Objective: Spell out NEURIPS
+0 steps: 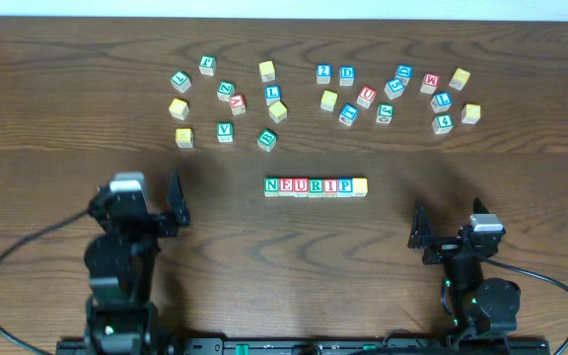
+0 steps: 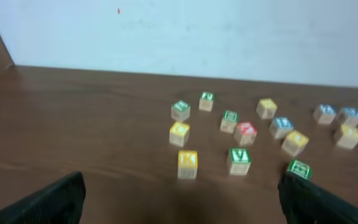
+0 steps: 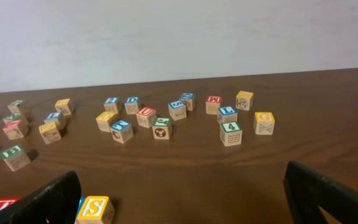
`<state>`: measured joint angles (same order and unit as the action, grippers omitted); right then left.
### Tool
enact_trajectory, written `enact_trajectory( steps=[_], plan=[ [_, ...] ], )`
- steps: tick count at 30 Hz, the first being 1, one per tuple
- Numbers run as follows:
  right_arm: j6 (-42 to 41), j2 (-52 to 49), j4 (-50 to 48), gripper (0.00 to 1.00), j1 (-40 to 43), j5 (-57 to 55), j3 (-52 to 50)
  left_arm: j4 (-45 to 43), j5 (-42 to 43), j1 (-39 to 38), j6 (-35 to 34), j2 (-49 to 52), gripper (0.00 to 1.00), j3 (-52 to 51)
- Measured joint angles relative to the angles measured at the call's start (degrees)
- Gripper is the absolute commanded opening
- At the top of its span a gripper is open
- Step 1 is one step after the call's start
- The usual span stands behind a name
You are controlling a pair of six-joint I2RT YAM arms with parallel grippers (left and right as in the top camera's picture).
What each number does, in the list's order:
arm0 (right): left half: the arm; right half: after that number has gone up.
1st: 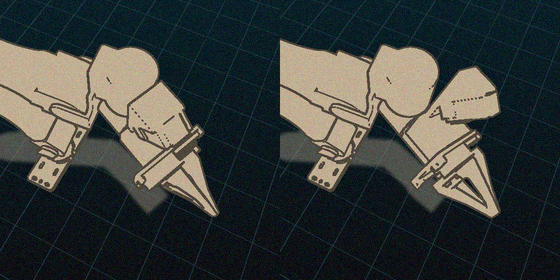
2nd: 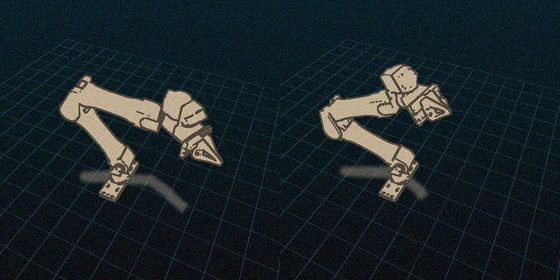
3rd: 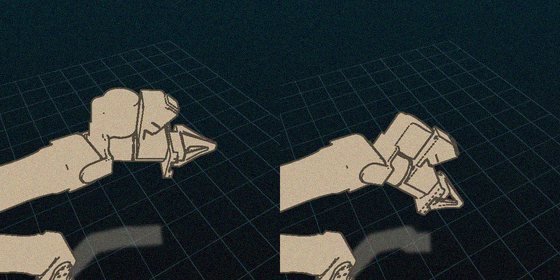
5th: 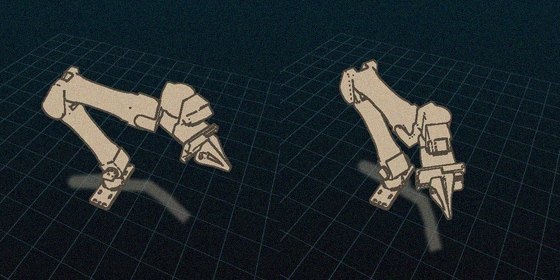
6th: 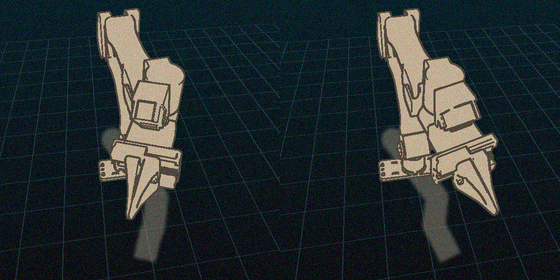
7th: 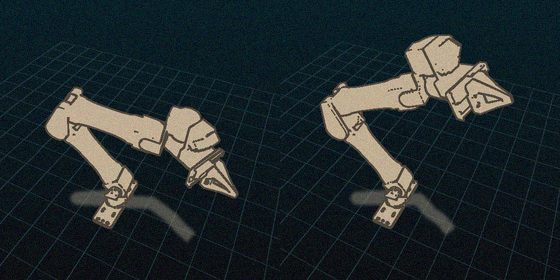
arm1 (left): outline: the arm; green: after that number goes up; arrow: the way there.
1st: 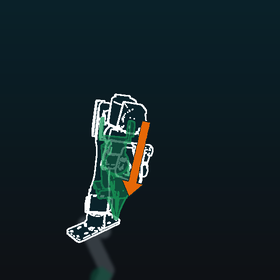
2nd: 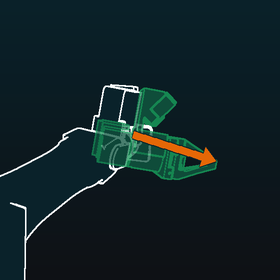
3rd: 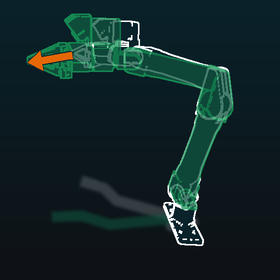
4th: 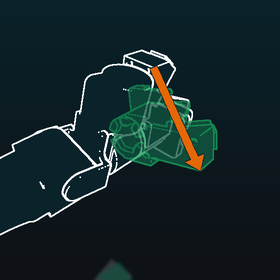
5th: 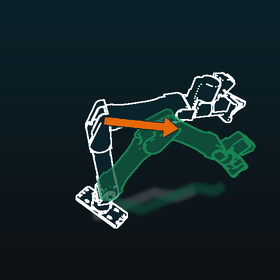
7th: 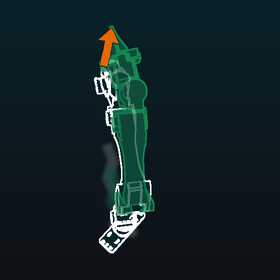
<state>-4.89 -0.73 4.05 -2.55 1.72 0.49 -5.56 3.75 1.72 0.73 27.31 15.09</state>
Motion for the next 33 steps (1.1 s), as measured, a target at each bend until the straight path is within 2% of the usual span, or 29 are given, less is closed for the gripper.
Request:
enact_trajectory(
  steps=[5, 11, 18, 25, 33],
  plan=[
    [0.0, 0.02, 0.02, 0.99, 0.0, 0.0, 0.0, -0.59, 0.07, 1.14, 2.19, -10.54, 0.97, -8.15],
    [0.0, 0.0, 0.0, 0.99, 0.0, 0.0, -0.02, -0.46, 0.17, 1.66, 5.53, -18.18, 0.98, -13.22],
    [0.0, 0.02, -0.02, 0.99, 0.0, -0.02, -0.02, 6.64, -0.76, 1.66, 7.28, -22.29, 0.98, -14.34],
    [-0.02, 0.02, 0.02, 0.99, 0.0, 0.0, -0.02, 7.06, -1.11, 1.66, 7.74, -26.45, 0.98, -14.16],
    [0.0, 0.02, 0.0, 0.99, 0.0, 0.0, -0.02, 7.08, -1.11, 1.66, 8.11, -26.69, 0.98, -14.14]
  ],
)
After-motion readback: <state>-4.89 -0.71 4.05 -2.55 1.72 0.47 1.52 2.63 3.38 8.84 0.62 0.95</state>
